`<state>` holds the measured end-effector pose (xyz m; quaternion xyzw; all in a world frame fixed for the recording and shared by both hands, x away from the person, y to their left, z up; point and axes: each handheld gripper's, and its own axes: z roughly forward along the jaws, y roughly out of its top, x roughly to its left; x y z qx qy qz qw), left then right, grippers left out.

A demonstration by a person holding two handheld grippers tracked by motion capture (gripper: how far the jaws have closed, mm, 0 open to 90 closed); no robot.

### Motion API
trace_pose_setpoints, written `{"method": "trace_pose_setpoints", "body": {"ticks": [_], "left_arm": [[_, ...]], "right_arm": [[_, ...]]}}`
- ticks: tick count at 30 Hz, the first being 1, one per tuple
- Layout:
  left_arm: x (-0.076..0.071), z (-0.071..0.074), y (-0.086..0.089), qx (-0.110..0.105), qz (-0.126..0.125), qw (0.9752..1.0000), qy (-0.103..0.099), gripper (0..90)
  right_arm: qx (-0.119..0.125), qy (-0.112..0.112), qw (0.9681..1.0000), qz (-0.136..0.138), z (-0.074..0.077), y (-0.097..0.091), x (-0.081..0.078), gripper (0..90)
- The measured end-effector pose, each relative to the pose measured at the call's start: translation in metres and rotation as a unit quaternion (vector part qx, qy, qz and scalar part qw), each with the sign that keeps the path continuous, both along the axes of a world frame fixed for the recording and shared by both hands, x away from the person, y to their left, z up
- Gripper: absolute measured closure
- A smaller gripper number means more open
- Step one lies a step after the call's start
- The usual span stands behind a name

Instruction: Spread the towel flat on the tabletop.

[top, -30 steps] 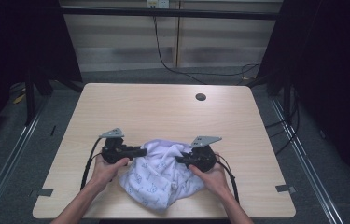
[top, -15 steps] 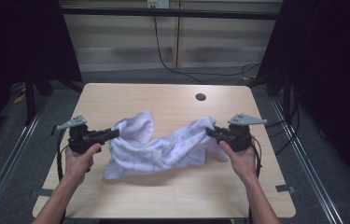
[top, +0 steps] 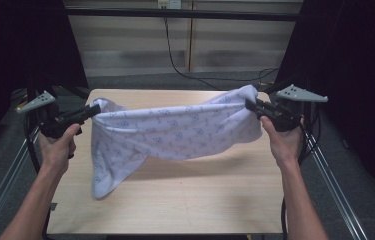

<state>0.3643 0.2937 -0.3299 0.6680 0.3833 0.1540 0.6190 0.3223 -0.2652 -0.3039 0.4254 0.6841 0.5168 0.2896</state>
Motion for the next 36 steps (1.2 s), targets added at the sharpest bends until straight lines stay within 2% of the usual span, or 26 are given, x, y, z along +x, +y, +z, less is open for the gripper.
{"method": "trace_pose_setpoints", "body": {"ticks": [3,4,6,7,9,10,11,12,13,14,15,16,19,21,23,24,26,27,28,29,30,32,33,34,35,36], "left_arm": [[-0.006,0.007,-0.003,0.001,-0.002,0.9999,-0.015,79.1],[-0.009,0.003,-0.004,0.002,-0.004,0.9999,-0.013,79.1],[-0.013,-0.010,-0.006,0.012,-0.011,0.9999,-0.002,79.0],[-0.016,-0.023,-0.007,0.023,-0.014,0.9996,0.009,78.8],[-0.020,-0.045,-0.010,0.035,-0.022,0.9986,0.032,78.5],[-0.024,-0.061,-0.012,0.040,-0.030,0.9977,0.046,78.5],[-0.027,-0.073,-0.014,0.040,-0.038,0.9967,0.061,78.2],[-0.030,-0.082,-0.015,0.046,-0.045,0.9958,0.065,77.9],[-0.034,-0.093,-0.017,0.053,-0.050,0.9945,0.075,77.8],[-0.034,-0.093,-0.017,0.053,-0.050,0.9945,0.075,77.5],[-0.038,-0.105,-0.019,0.064,-0.056,0.9925,0.087,77.5],[-0.046,-0.119,-0.021,0.079,-0.073,0.9893,0.098,76.8],[-0.058,-0.129,-0.019,0.088,-0.083,0.9860,0.115,76.1],[-0.065,-0.131,-0.017,0.099,-0.085,0.9843,0.119,72.4],[-0.072,-0.130,-0.013,0.096,-0.094,0.9838,0.119,66.9],[-0.075,-0.128,-0.011,0.093,-0.092,0.9849,0.113,65.3],[-0.076,-0.119,-0.007,0.079,-0.079,0.9888,0.100,57.8],[-0.073,-0.115,-0.009,0.078,-0.075,0.9892,0.099,54.1],[-0.073,-0.115,-0.009,0.078,-0.075,0.9892,0.099,53.4],[-0.067,-0.112,-0.013,0.085,-0.077,0.9884,0.099,53.2],[-0.059,-0.112,-0.021,0.092,-0.077,0.9880,0.097,52.2],[-0.045,-0.117,-0.034,0.102,-0.076,0.9850,0.117,46.8],[-0.043,-0.119,-0.039,0.105,-0.075,0.9845,0.119,45.3],[-0.039,-0.123,-0.045,0.113,-0.082,0.9826,0.123,44.7],[-0.039,-0.123,-0.045,0.113,-0.082,0.9826,0.123,43.4],[-0.035,-0.129,-0.051,0.116,-0.088,0.9804,0.132,42.1]], "right_arm": [[0.010,-0.020,0.9997,-0.007,0.014,0.000,-0.004,78.1],[0.013,-0.021,0.9997,-0.006,0.012,0.001,-0.007,78.1],[-0.004,-0.010,0.9999,-0.001,0.002,0.002,-0.011,78.0],[-0.009,-0.003,1.0000,0.002,-0.007,0.002,-0.015,77.9],[-0.015,0.028,0.9995,0.010,-0.033,0.002,-0.022,77.7],[-0.025,0.044,0.9986,0.013,-0.048,0.002,-0.026,77.6],[-0.023,0.062,0.9977,0.017,-0.067,0.001,-0.033,77.4],[-0.026,0.078,0.9964,0.020,-0.082,0.001,-0.038,77.2],[-0.030,0.088,0.9954,0.021,-0.093,0.001,-0.043,77.0],[-0.030,0.088,0.9954,0.021,-0.093,0.001,-0.043,77.0],[-0.034,0.102,0.9940,0.023,-0.106,0.001,-0.050,76.7],[-0.031,0.127,0.9910,0.028,-0.133,0.000,-0.069,75.8],[-0.016,0.141,0.9892,0.037,-0.149,-0.002,-0.092,74.9],[-0.030,0.158,0.9861,0.041,-0.159,-0.002,-0.111,72.7],[-0.039,0.169,0.9840,0.043,-0.163,-0.002,-0.126,65.0],[-0.042,0.164,0.9845,0.043,-0.161,-0.003,-0.132,61.4],[-0.029,0.140,0.9890,0.037,-0.147,-0.007,-0.140,53.6],[-0.020,0.130,0.9907,0.035,-0.140,-0.009,-0.139,51.1],[-0.020,0.130,0.9907,0.035,-0.140,-0.009,-0.139,51.1],[-0.030,0.125,0.9911,0.035,-0.131,-0.008,-0.126,49.4],[-0.034,0.127,0.9906,0.039,-0.130,-0.006,-0.119,48.2],[-0.032,0.136,0.9881,0.062,-0.133,0.002,-0.101,46.2],[-0.031,0.141,0.9865,0.076,-0.138,0.011,-0.090,44.9],[-0.031,0.147,0.9846,0.090,-0.141,0.017,-0.084,44.5],[-0.031,0.147,0.9846,0.090,-0.141,0.017,-0.084,44.5],[-0.042,0.164,0.9789,0.115,-0.151,0.035,-0.069,42.3]]}}
